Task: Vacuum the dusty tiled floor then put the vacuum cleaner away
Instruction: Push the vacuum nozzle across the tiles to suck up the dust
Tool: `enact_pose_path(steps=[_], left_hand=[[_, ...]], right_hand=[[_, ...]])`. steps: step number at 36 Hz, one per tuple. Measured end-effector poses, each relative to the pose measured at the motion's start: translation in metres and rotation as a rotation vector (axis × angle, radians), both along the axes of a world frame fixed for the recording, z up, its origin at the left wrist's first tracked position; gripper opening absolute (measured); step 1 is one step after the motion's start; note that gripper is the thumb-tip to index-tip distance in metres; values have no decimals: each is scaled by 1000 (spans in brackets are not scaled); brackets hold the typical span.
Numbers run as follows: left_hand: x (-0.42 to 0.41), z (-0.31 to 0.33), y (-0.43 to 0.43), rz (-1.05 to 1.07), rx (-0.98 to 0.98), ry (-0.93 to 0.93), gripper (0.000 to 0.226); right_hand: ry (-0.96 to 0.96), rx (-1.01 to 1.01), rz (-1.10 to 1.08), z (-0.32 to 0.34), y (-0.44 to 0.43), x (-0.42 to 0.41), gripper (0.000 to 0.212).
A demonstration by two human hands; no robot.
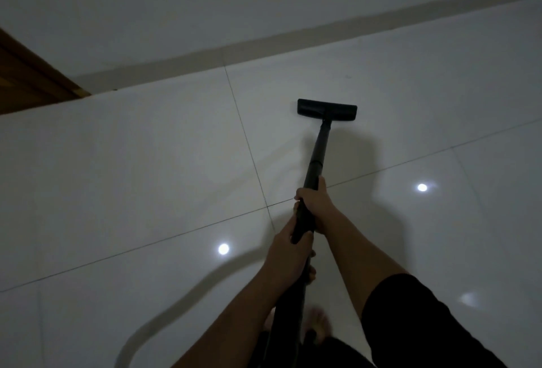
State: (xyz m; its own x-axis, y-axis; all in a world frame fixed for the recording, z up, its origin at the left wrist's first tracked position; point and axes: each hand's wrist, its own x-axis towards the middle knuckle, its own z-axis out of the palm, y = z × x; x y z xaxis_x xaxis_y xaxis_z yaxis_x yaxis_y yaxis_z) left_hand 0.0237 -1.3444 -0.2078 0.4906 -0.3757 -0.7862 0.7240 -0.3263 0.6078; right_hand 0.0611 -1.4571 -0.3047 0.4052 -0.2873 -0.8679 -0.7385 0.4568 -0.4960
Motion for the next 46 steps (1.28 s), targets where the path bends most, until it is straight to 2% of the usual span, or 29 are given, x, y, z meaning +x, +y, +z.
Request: enact_pose_path(steps=[11,21,29,37,46], left_hand=[[54,-23,-105,-3,47,-78,45],[88,-27,-213,95,0,-24,50],[122,-35,-265,163,-38,-5,47],[139,-45,-265,172,-52,18,44],[146,-45,-184,36,6,5,47]], right_hand=[[-23,-4,18,-14,-102,59,84],[-32,-54,156,-12,-208,105,86],[-16,-73,185,-17,-260,143,86],[-28,-18,156,-24,-265,159,89],[-48,74,78,-31,-199,154,89]])
